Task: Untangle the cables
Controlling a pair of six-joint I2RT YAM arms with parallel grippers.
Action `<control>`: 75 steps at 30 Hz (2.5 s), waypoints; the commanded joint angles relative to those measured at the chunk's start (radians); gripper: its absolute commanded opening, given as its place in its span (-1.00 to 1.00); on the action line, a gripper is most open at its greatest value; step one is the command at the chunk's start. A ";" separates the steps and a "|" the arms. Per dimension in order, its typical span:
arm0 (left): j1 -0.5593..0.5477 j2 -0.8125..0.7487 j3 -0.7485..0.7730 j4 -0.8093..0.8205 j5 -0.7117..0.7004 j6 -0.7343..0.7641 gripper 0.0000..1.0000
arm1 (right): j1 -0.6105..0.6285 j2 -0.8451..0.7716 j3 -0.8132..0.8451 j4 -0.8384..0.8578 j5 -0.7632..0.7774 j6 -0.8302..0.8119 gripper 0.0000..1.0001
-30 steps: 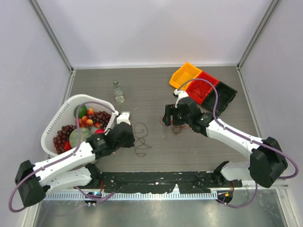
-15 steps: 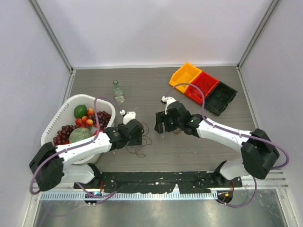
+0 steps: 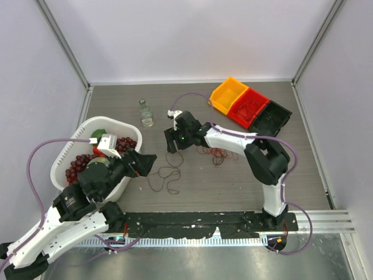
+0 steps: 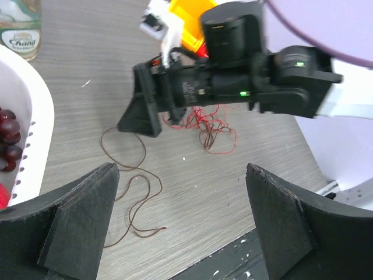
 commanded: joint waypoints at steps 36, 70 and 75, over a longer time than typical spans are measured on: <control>0.005 -0.025 0.011 0.048 -0.008 0.017 0.88 | 0.186 -0.115 -0.094 -0.116 0.115 -0.076 0.42; 0.005 -0.074 0.032 0.026 -0.028 0.014 0.88 | 0.348 0.005 -0.146 -0.094 0.245 -0.340 -0.15; 0.005 -0.081 0.035 0.022 -0.038 0.016 0.89 | 0.351 -0.006 -0.163 -0.042 0.403 -0.291 -0.98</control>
